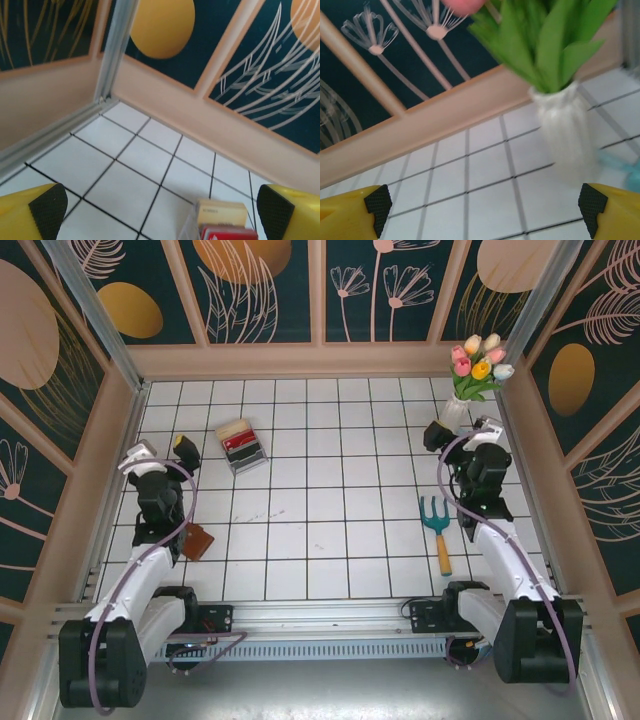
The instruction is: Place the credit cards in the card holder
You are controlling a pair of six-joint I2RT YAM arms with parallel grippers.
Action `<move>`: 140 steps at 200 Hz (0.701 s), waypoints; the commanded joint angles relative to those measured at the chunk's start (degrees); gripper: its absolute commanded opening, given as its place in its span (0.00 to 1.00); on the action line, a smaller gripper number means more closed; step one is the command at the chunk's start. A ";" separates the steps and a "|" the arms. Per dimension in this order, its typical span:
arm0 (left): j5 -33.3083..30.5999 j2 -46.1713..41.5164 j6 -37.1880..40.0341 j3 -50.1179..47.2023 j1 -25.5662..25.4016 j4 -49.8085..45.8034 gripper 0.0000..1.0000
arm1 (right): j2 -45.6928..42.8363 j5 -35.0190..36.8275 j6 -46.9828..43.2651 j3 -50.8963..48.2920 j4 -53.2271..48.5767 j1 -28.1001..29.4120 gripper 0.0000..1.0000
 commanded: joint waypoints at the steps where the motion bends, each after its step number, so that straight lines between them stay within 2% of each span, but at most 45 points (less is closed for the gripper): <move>1: 7.61 1.48 -3.67 4.42 0.14 -12.65 0.99 | 0.56 -16.82 7.86 -0.43 -11.01 0.13 0.99; 17: 11.39 5.37 -3.66 8.18 0.13 -16.50 0.99 | 1.07 -23.33 9.60 -1.55 -6.73 2.57 0.99; 35: 13.39 10.95 -4.86 12.72 0.13 -20.89 0.99 | 2.51 -19.07 8.56 0.38 -8.79 7.84 0.99; 60: 3.61 17.45 -17.41 20.44 0.18 -41.43 0.99 | 6.12 -14.33 6.69 4.80 -13.36 14.53 0.99; 81: -1.92 14.44 -26.67 19.72 0.14 -52.82 0.99 | 8.83 -10.65 6.95 7.12 -15.47 18.79 0.99; 108: -6.85 5.21 -32.95 11.41 0.14 -54.79 0.99 | 11.69 -7.86 7.12 8.61 -16.27 22.58 0.99; 140: -0.70 4.19 -29.59 6.98 0.14 -50.49 0.99 | 15.49 -7.20 7.75 10.53 -16.03 25.60 0.99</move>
